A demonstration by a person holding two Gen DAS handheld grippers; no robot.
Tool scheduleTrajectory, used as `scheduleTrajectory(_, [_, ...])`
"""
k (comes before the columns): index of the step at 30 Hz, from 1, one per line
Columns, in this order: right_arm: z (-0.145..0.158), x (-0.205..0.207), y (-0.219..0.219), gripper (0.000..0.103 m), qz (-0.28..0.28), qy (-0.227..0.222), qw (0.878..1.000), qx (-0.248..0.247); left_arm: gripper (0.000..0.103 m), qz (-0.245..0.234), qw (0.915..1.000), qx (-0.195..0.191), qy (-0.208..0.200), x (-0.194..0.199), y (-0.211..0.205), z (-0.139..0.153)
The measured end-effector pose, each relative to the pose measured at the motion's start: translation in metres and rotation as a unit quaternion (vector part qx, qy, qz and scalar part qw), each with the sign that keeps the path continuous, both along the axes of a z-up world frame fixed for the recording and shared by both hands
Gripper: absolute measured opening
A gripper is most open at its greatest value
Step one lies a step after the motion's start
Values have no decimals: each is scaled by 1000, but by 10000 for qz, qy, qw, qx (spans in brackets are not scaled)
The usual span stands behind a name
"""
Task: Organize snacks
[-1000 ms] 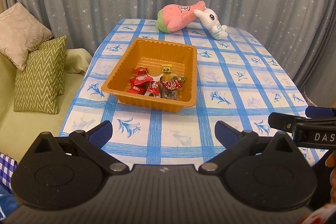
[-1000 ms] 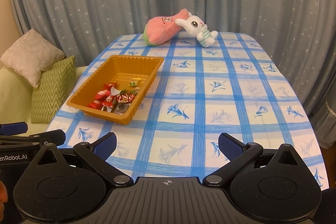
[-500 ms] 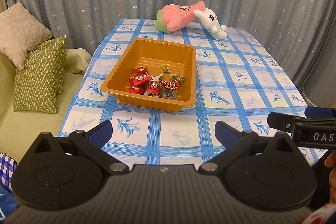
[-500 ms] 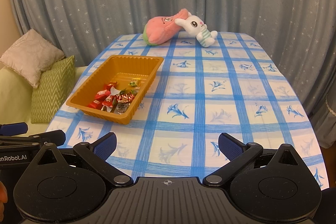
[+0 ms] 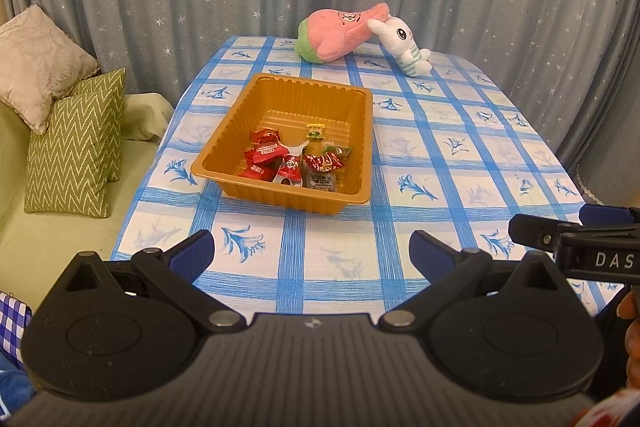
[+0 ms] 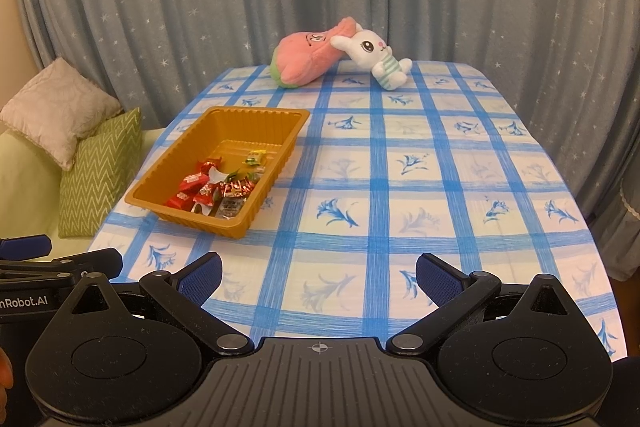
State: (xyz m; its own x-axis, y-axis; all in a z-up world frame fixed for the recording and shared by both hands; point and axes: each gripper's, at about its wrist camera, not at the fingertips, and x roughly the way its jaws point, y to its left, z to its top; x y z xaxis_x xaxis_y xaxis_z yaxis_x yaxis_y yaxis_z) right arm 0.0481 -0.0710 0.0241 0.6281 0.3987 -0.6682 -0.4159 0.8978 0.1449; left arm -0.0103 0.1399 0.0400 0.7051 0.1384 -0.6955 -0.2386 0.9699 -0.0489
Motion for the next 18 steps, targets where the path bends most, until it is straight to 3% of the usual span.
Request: scheduleTrajectory(18, [-1, 1, -2, 102, -6, 3, 10000, 13, 103, -4, 10000, -3, -5, 0, -2, 1])
